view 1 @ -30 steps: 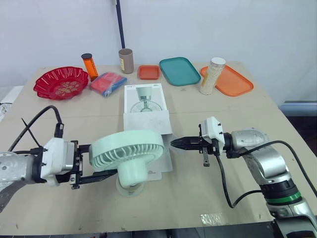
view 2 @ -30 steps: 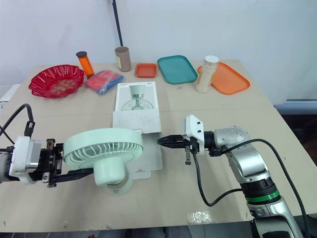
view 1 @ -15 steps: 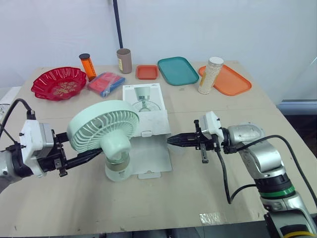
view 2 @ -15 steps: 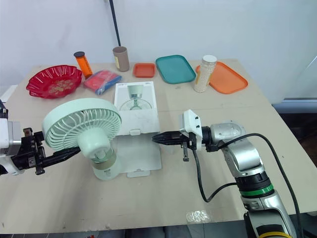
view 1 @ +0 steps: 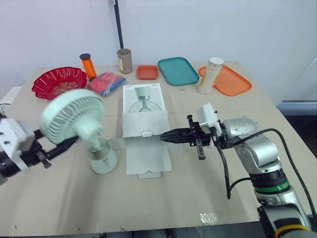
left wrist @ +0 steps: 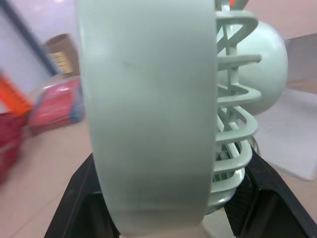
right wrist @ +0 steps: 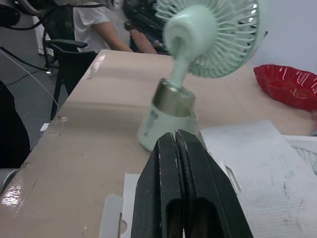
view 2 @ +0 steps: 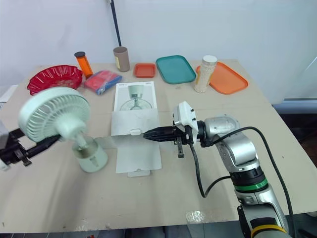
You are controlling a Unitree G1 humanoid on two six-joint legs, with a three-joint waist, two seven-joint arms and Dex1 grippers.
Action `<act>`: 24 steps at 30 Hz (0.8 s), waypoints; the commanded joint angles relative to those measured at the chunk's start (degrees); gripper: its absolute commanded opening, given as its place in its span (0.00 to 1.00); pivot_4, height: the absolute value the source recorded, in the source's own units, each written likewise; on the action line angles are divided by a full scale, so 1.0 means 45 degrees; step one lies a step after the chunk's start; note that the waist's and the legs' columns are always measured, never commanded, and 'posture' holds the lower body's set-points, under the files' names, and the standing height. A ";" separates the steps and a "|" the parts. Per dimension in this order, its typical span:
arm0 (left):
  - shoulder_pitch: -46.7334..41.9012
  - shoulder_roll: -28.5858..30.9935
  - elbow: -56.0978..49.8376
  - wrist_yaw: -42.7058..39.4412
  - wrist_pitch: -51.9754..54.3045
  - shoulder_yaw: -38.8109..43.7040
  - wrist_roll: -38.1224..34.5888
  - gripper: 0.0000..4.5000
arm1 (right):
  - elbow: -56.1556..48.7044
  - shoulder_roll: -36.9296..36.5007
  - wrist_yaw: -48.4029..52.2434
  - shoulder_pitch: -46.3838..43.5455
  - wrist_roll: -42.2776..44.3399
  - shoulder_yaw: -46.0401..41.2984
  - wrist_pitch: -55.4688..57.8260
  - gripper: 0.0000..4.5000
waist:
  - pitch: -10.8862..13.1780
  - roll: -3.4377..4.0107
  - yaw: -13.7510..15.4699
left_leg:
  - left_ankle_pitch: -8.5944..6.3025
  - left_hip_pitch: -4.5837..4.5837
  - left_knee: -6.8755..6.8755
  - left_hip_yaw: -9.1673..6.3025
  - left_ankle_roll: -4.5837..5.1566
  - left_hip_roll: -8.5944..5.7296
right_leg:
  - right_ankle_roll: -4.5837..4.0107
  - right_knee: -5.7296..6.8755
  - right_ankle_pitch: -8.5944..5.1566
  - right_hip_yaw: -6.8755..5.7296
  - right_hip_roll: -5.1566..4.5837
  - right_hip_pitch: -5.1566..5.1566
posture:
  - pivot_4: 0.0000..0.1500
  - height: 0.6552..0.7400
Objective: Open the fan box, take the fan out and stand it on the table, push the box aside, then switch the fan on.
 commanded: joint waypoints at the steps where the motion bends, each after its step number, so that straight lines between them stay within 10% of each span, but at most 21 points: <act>1: -0.0919 0.0021 0.1074 0.0715 -0.0371 0.1283 0.0307 0.52 | -0.0013 0.0121 -0.0159 -0.0434 -0.0028 0.0097 0.0159 0.00 | -0.0001 -0.0003 -0.0010 | -0.0003 -0.0001 -0.0001 0.0002 -0.0005 0.0001 | 0.0000 -0.0002 0.0000 0.0001 -0.0001 -0.0003 | 1.00 1.00; 24: -0.1151 -0.0687 0.1832 0.1500 -0.1139 0.1477 0.2205 0.52 | 0.0260 0.0333 -0.0979 -0.0669 -0.0591 0.0390 0.0548 0.00 | -0.0005 -0.0032 -0.0004 | -0.0015 -0.0038 -0.0001 0.0013 -0.0040 0.0005 | -0.0003 0.0001 0.0002 -0.0001 -0.0019 -0.0054 | 1.00 1.00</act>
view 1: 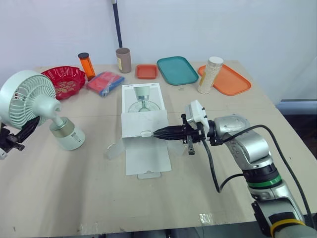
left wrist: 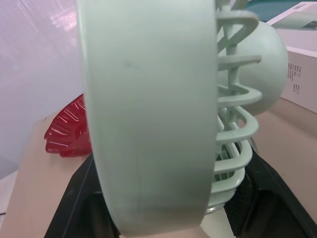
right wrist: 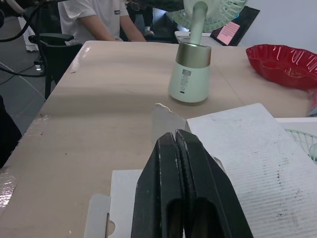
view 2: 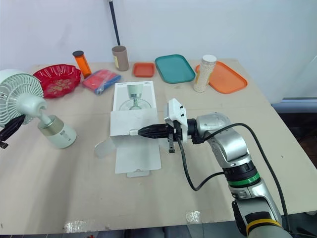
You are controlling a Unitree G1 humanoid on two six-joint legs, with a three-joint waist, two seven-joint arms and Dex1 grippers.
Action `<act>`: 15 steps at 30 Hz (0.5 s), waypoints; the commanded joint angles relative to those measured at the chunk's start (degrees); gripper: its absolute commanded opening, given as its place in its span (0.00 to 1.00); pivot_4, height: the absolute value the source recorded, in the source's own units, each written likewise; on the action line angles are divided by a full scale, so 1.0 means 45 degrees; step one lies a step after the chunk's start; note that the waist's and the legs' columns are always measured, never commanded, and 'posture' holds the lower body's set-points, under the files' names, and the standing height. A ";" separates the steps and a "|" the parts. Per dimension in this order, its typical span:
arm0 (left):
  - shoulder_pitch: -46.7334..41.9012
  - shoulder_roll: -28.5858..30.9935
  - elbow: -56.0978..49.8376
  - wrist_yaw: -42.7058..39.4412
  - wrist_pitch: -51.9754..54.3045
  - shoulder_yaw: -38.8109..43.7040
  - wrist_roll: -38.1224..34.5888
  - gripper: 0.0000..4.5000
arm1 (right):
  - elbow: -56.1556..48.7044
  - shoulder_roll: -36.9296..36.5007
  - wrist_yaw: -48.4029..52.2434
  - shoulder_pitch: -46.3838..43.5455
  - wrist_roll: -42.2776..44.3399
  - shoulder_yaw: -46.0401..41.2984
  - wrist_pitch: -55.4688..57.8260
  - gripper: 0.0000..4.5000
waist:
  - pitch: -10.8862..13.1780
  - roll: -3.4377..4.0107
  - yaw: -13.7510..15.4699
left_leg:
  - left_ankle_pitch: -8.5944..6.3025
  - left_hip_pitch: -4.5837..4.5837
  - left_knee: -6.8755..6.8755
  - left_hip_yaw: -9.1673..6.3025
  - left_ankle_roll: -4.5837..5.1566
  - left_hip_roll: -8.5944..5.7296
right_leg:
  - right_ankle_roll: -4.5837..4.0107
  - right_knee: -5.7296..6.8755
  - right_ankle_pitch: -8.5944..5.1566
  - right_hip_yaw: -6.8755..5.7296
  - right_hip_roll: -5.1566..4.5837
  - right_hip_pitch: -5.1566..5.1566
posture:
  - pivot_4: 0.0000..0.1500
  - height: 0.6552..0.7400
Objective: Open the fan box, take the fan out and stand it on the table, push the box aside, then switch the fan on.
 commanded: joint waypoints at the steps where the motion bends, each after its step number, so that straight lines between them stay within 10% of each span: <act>1: -0.0078 -0.0053 -0.0342 0.0266 -0.0420 0.0699 0.0106 0.52 | -0.0277 -0.0011 -0.0053 -0.0147 -0.0018 -0.0144 -0.0174 0.00 | 0.0000 -0.0001 0.0000 | 0.0000 0.0000 0.0000 -0.0001 0.0000 0.0000 | 0.0000 0.0000 0.0000 -0.0001 0.0000 0.0000 | 1.00 1.00; 13: 0.0014 -0.0456 0.0042 0.0225 -0.0867 0.0499 0.0599 0.52 | -0.0290 -0.0007 -0.0039 -0.0145 -0.0140 -0.0114 -0.0282 0.00 | -0.0001 -0.0005 0.0002 | 0.0000 0.0000 0.0000 0.0000 0.0000 0.0001 | 0.0000 0.0000 0.0000 0.0000 0.0000 0.0000 | 1.00 1.00; 15: 0.0147 -0.0515 0.0060 0.0137 -0.1044 0.0482 0.0684 0.68 | -0.0289 -0.0019 -0.0033 -0.0137 -0.0153 -0.0110 -0.0298 0.00 | -0.0001 -0.0005 0.0002 | 0.0000 0.0001 0.0000 0.0000 0.0000 0.0001 | -0.0001 0.0000 0.0000 -0.0001 0.0000 0.0000 | 1.00 1.00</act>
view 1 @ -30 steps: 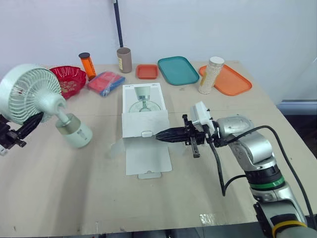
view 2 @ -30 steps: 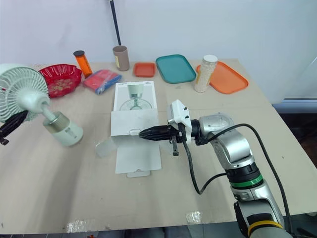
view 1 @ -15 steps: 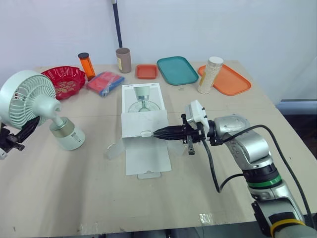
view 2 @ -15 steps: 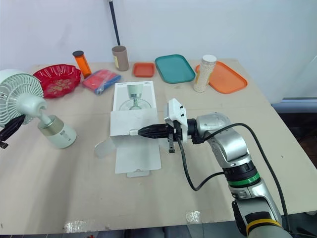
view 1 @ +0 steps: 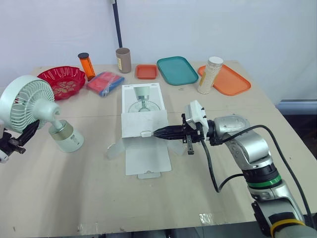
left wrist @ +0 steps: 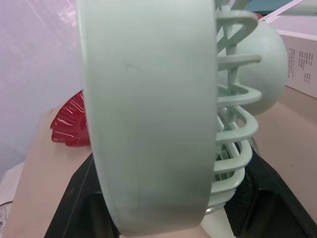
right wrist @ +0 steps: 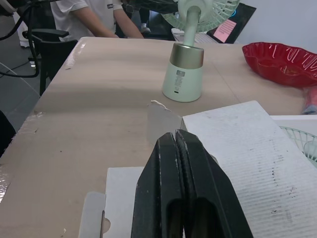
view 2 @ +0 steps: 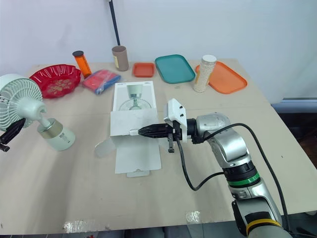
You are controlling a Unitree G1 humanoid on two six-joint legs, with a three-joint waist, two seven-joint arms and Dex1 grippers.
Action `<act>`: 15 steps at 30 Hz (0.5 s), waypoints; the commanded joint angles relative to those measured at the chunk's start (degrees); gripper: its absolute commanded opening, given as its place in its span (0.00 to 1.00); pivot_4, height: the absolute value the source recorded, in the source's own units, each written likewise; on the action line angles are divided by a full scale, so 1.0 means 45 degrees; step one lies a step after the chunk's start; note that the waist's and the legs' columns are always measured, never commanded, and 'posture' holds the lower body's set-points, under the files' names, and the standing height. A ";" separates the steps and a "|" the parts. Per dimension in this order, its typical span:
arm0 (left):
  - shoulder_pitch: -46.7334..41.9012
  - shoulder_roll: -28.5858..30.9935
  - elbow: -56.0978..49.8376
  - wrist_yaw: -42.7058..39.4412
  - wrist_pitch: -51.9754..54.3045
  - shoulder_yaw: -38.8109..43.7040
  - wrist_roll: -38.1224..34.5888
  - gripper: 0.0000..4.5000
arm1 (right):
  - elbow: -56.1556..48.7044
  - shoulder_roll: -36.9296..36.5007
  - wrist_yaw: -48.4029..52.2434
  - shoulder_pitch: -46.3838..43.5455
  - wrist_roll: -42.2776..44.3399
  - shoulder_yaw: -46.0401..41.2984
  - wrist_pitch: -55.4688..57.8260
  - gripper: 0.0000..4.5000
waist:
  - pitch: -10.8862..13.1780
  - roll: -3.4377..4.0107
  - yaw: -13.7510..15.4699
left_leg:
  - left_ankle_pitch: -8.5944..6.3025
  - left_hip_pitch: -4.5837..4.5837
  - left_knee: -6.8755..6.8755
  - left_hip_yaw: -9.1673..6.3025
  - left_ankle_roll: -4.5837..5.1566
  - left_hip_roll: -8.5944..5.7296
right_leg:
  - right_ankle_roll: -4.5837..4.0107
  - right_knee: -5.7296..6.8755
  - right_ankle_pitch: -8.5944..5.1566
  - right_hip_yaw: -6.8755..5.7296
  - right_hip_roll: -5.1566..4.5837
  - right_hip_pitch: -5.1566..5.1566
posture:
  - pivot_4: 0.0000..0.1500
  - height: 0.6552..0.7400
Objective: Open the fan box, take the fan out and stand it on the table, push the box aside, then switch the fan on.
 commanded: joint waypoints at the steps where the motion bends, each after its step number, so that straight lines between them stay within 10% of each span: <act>1: 0.0105 -0.0009 -0.0094 -0.0022 -0.0590 0.0474 0.0099 0.71 | -0.0267 -0.0024 0.0056 -0.0156 0.0032 -0.0125 -0.0211 0.00 | 0.0000 0.0000 0.0000 | 0.0000 0.0000 0.0000 0.0000 0.0000 0.0000 | 0.0000 0.0000 0.0000 0.0000 0.0000 0.0000 | 1.00 1.00; 5: 0.0122 -0.0031 -0.0086 -0.0037 -0.0623 0.0362 0.0068 0.99 | -0.0223 -0.0023 0.0066 -0.0162 -0.0017 -0.0092 -0.0246 0.00 | 0.0000 0.0000 0.0001 | 0.0000 0.0002 0.0000 0.0001 0.0000 -0.0001 | 0.0000 0.0001 0.0000 0.0001 -0.0002 0.0001 | 1.00 1.00; 15: -0.0410 -0.0025 -0.0657 0.0554 -0.0242 0.1348 -0.0988 0.99 | -0.0161 0.0017 0.0169 -0.0157 -0.0057 -0.0015 -0.0363 0.00 | -0.0001 -0.0002 0.0001 | 0.0000 0.0002 0.0000 0.0001 0.0000 0.0002 | 0.0000 0.0001 0.0000 0.0000 -0.0001 0.0001 | 1.00 1.00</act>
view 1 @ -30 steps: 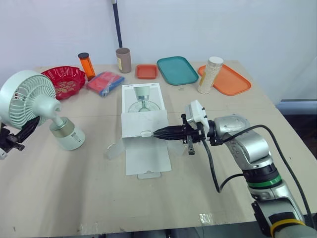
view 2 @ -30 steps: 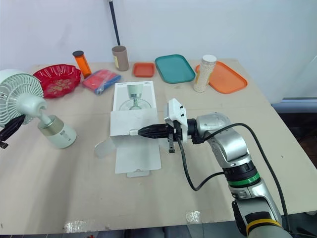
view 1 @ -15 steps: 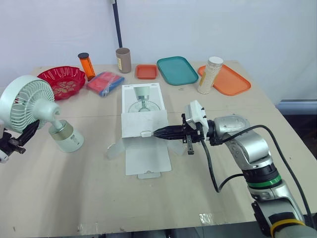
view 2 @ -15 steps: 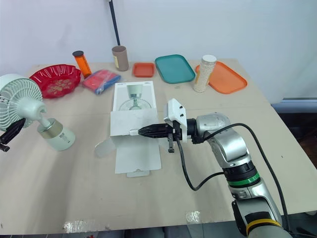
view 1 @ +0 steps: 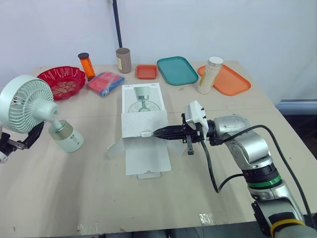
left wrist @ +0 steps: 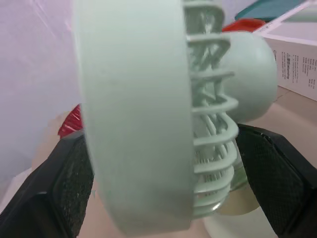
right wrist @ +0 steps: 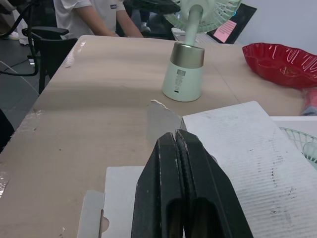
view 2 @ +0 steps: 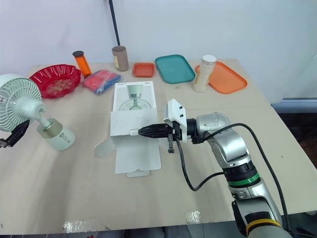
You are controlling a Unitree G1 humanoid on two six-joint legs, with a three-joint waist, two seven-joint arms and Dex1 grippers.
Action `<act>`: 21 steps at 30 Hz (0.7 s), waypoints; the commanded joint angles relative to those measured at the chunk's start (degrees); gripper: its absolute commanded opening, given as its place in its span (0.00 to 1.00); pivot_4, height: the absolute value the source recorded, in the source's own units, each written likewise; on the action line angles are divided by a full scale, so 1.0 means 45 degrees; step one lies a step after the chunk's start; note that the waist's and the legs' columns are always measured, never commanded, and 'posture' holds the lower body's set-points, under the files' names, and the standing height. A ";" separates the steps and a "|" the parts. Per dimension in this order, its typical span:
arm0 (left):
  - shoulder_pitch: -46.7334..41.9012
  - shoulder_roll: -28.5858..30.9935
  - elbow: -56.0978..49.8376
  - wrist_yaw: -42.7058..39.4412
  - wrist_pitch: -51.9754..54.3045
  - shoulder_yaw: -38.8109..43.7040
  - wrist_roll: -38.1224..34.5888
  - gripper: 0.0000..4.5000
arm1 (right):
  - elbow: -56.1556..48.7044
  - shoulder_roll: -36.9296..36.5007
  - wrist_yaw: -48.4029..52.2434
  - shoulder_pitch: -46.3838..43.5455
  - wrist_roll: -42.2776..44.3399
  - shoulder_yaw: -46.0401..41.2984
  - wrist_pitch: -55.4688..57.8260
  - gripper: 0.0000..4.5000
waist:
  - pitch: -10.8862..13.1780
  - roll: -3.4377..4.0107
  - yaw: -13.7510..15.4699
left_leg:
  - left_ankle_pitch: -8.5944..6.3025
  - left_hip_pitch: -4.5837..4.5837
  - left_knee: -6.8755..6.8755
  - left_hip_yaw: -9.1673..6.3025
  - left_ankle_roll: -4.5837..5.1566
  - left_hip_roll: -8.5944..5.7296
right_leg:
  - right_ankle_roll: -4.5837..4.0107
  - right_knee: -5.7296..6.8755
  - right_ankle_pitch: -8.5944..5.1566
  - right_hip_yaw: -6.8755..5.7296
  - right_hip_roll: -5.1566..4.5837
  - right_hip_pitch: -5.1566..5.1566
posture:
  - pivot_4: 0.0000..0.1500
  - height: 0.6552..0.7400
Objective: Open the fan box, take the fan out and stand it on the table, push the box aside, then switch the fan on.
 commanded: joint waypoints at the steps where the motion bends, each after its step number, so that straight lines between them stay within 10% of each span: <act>1: -0.0340 0.0127 -0.0816 0.0380 0.0143 0.1008 -0.0699 0.99 | -0.0127 0.0027 0.0131 -0.0178 0.0024 -0.0050 -0.0232 0.00 | -0.0001 -0.0001 -0.0001 | 0.0000 0.0000 0.0000 -0.0002 0.0000 -0.0001 | 0.0000 0.0000 0.0000 -0.0001 -0.0001 0.0001 | 1.00 1.00; 21: -0.3145 0.2540 -0.6273 0.3153 0.5098 0.1300 -0.9160 0.99 | 0.0606 0.0342 0.0359 -0.0671 -0.0159 -0.0086 -0.0541 0.00 | -0.0003 -0.0022 -0.0006 | -0.0001 0.0005 0.0017 -0.0004 -0.0001 -0.0002 | 0.0001 0.0006 0.0001 0.0003 0.0005 0.0012 | 1.00 1.00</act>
